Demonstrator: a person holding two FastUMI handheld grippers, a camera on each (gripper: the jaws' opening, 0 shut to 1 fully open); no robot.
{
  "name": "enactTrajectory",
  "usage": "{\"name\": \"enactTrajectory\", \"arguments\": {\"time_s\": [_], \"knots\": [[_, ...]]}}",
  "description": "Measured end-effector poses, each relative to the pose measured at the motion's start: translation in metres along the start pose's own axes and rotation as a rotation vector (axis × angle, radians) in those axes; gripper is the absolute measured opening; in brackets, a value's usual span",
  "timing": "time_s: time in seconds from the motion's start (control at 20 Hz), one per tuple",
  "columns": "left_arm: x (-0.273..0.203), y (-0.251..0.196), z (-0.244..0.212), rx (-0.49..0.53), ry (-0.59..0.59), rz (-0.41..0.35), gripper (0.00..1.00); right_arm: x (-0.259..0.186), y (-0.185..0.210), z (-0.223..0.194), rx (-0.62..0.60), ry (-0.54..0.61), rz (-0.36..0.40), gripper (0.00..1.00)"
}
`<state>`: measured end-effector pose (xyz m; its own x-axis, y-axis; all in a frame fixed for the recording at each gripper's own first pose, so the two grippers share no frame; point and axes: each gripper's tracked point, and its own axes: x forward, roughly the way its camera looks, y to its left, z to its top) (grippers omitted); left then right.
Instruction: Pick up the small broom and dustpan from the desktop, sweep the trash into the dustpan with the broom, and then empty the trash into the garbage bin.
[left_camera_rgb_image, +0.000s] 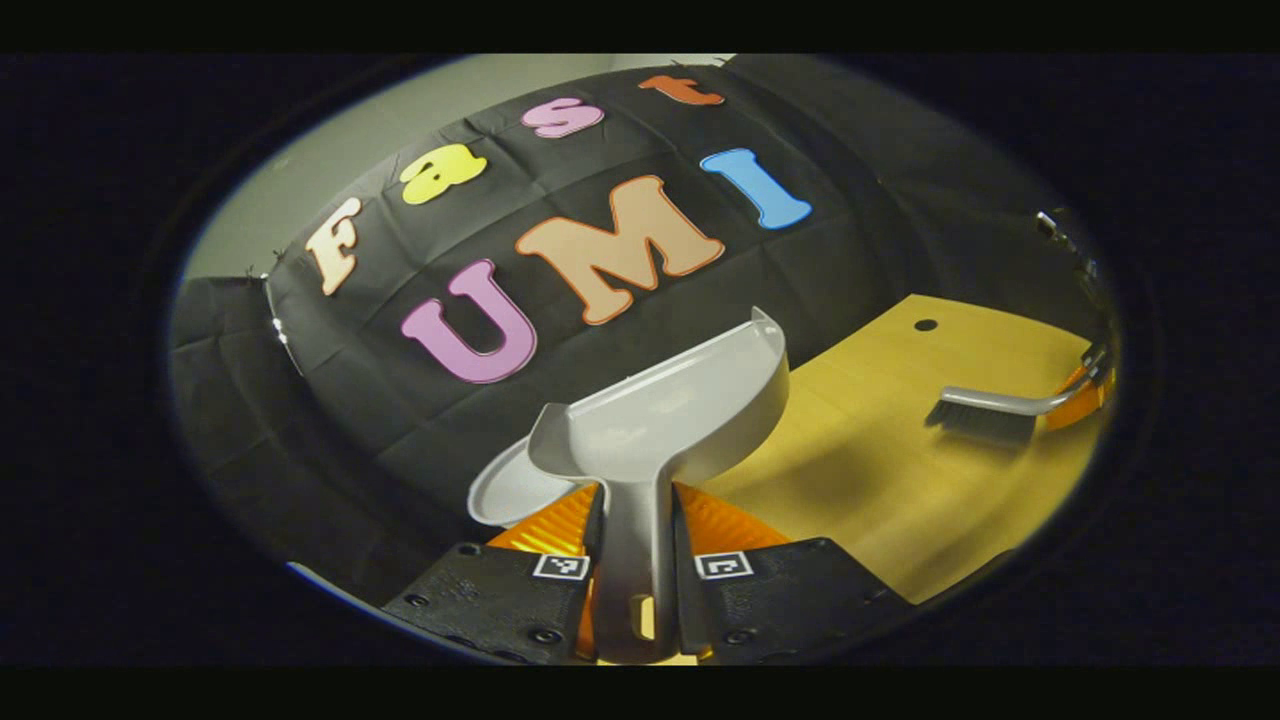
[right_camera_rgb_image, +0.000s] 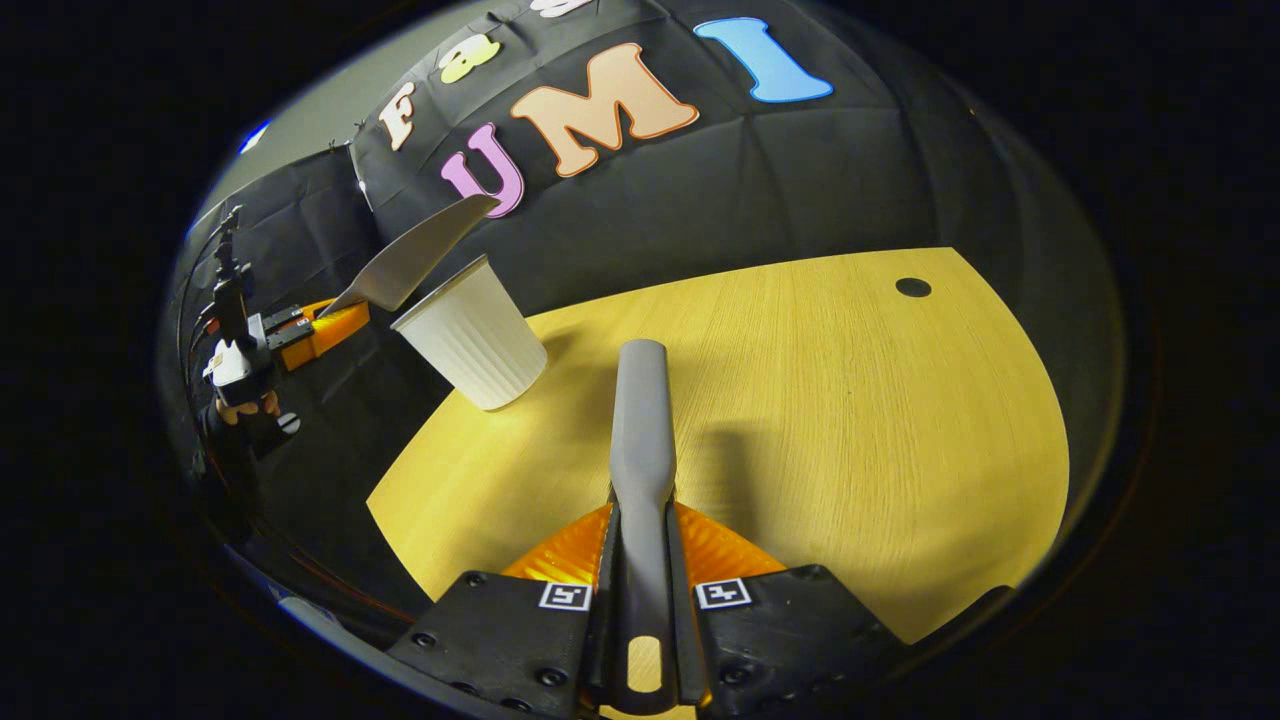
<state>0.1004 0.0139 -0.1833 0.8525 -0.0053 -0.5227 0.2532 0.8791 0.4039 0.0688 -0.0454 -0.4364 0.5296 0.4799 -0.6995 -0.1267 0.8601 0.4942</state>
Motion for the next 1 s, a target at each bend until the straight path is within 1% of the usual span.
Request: {"name": "enactTrajectory", "arguments": {"time_s": [0.2, 0.3, 0.4, 0.45, 0.5, 0.6, 0.65, 0.75, 0.85, 1.0], "knots": [[-0.005, -0.043, -0.023, -0.085, 0.048, -0.07, 0.24, 0.0, 0.003, 0.002, -0.007, -0.003, -0.008, 0.22], [-0.005, -0.063, -0.039, -0.105, 0.084, -0.096, 0.24, 0.003, 0.003, -0.001, -0.018, 0.004, -0.018, 0.22], [-0.007, -0.079, -0.064, -0.078, 0.127, -0.096, 0.24, 0.008, 0.002, -0.011, -0.03, 0.026, -0.029, 0.22], [-0.008, -0.087, -0.078, -0.072, 0.147, -0.106, 0.24, 0.012, 0.001, -0.015, -0.039, 0.039, -0.034, 0.19], [-0.007, -0.095, -0.092, -0.069, 0.176, -0.118, 0.24, 0.016, 0.001, -0.016, -0.05, 0.052, -0.041, 0.22], [-0.003, -0.105, -0.116, -0.069, 0.232, -0.139, 0.23, 0.023, 0.002, -0.024, -0.067, 0.081, -0.051, 0.23], [-0.006, -0.113, -0.129, -0.067, 0.257, -0.148, 0.24, 0.027, 0.001, -0.026, -0.073, 0.092, -0.055, 0.23], [-0.012, -0.125, -0.152, -0.05, 0.299, -0.15, 0.25, 0.033, -0.001, -0.032, -0.081, 0.113, -0.065, 0.22], [-0.015, -0.128, -0.171, -0.031, 0.333, -0.146, 0.24, 0.038, -0.005, -0.038, -0.099, 0.134, -0.084, 0.22], [-0.012, -0.13, -0.19, -0.022, 0.372, -0.144, 0.24, 0.039, -0.001, -0.034, -0.121, 0.159, -0.121, 0.22]]}}
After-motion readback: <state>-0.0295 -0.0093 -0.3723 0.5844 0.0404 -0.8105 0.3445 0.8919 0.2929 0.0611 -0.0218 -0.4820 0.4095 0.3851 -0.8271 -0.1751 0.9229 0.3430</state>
